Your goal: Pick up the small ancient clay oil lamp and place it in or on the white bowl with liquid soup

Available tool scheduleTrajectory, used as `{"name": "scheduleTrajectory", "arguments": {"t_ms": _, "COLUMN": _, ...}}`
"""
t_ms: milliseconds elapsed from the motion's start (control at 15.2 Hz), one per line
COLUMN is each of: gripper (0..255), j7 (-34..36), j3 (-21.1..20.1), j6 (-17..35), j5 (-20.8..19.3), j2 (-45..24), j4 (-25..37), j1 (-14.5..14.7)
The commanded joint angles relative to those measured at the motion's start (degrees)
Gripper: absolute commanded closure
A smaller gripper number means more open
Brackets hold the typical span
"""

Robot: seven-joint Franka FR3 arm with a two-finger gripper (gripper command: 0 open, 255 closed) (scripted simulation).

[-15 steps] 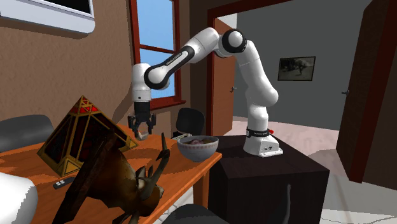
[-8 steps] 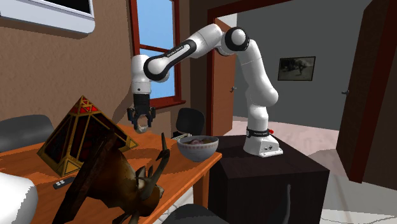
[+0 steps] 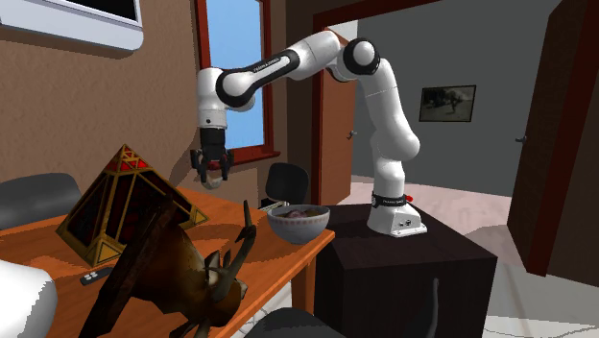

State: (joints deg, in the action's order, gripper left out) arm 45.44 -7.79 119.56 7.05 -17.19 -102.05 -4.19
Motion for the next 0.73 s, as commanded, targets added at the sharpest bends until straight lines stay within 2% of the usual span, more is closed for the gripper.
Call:
{"name": "scheduleTrajectory", "arguments": {"t_ms": 0, "gripper": 255, "j7": 0.09, "j3": 0.02, "j6": -1.39, "j5": -0.01, "j2": 0.53, "j4": 0.86, "j1": -0.07}}
{"name": "scheduleTrajectory", "arguments": {"t_ms": 66, "gripper": 255, "j7": 0.1, "j3": 0.02, "j6": -1.52, "j5": -0.01, "j2": 0.59, "j4": 0.92, "j1": -0.07}}
{"name": "scheduleTrajectory", "arguments": {"t_ms": 660, "gripper": 255, "j7": 2.31, "j3": -2.34, "j6": 4.35, "j5": 3.41, "j2": 18.99, "j4": -22.74, "j1": 1.93}}
